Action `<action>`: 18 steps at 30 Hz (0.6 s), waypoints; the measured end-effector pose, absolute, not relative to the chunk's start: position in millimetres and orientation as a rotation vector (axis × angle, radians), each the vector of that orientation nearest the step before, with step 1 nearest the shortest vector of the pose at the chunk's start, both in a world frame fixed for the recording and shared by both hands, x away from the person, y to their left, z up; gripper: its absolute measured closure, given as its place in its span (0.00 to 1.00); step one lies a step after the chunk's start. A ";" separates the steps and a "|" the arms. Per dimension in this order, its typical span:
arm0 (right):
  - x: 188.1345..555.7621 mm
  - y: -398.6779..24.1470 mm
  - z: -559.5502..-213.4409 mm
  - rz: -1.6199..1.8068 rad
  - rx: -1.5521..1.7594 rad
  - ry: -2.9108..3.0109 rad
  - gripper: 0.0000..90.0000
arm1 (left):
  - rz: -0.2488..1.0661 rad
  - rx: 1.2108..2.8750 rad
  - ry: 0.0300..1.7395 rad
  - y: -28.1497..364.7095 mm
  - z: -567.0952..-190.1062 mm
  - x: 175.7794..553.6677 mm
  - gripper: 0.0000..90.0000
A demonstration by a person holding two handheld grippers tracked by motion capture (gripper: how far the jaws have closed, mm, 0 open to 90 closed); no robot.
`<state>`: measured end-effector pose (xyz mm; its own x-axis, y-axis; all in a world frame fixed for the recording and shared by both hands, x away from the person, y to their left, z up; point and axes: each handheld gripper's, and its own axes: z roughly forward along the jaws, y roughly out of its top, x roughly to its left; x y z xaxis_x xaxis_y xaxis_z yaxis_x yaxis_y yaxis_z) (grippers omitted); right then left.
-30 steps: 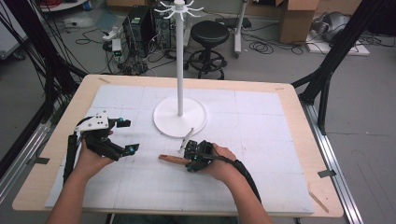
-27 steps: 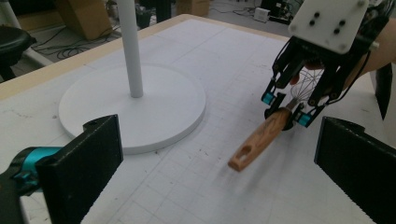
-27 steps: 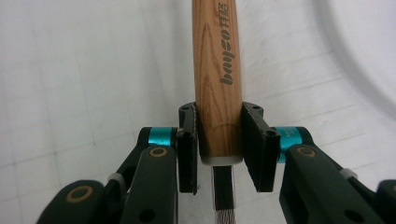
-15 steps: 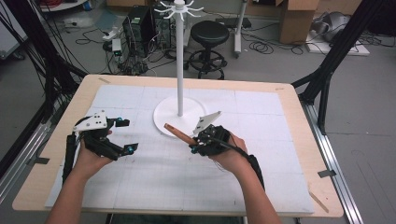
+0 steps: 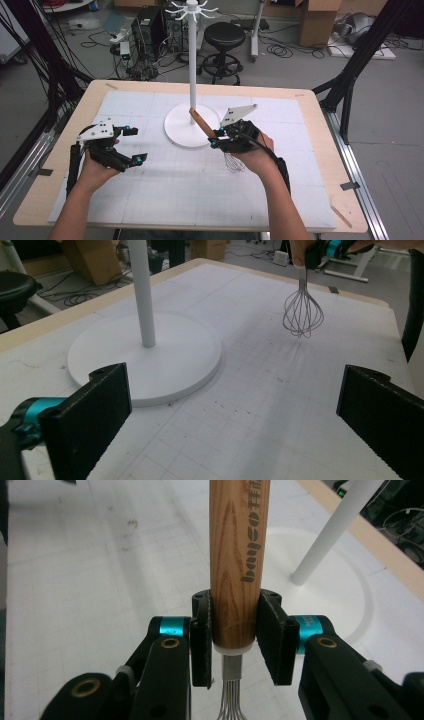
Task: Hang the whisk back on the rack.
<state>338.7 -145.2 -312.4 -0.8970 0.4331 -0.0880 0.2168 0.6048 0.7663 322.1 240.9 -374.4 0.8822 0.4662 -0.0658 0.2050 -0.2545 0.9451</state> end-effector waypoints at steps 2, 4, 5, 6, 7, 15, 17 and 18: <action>339.9 -147.2 -307.3 1.198 0.548 2.559 0.77 | 0.269 1.839 0.502 240.9 -374.4 322.1 0.02; 341.0 -148.5 -303.3 1.212 0.553 2.547 0.77 | 0.267 1.833 0.499 241.0 -374.1 322.0 0.02; 342.2 -149.7 -301.1 1.214 0.543 2.540 0.77 | 0.271 1.832 0.502 241.2 -373.8 321.9 0.02; 342.4 -150.5 -298.8 1.220 0.545 2.539 0.77 | 0.270 1.832 0.501 241.4 -373.6 322.0 0.02; 342.8 -151.5 -296.5 1.227 0.550 2.531 0.77 | 0.269 1.829 0.503 241.4 -373.5 321.7 0.02; 349.5 -161.9 -280.4 1.251 0.559 2.512 0.77 | 0.271 1.833 0.502 241.0 -373.4 321.2 0.02; 351.5 -165.8 -275.8 1.263 0.562 2.504 0.77 | 0.271 1.832 0.500 241.1 -373.3 321.3 0.02; 352.9 -167.3 -273.9 1.272 0.552 2.501 0.77 | 0.269 1.831 0.501 241.2 -373.2 321.2 0.02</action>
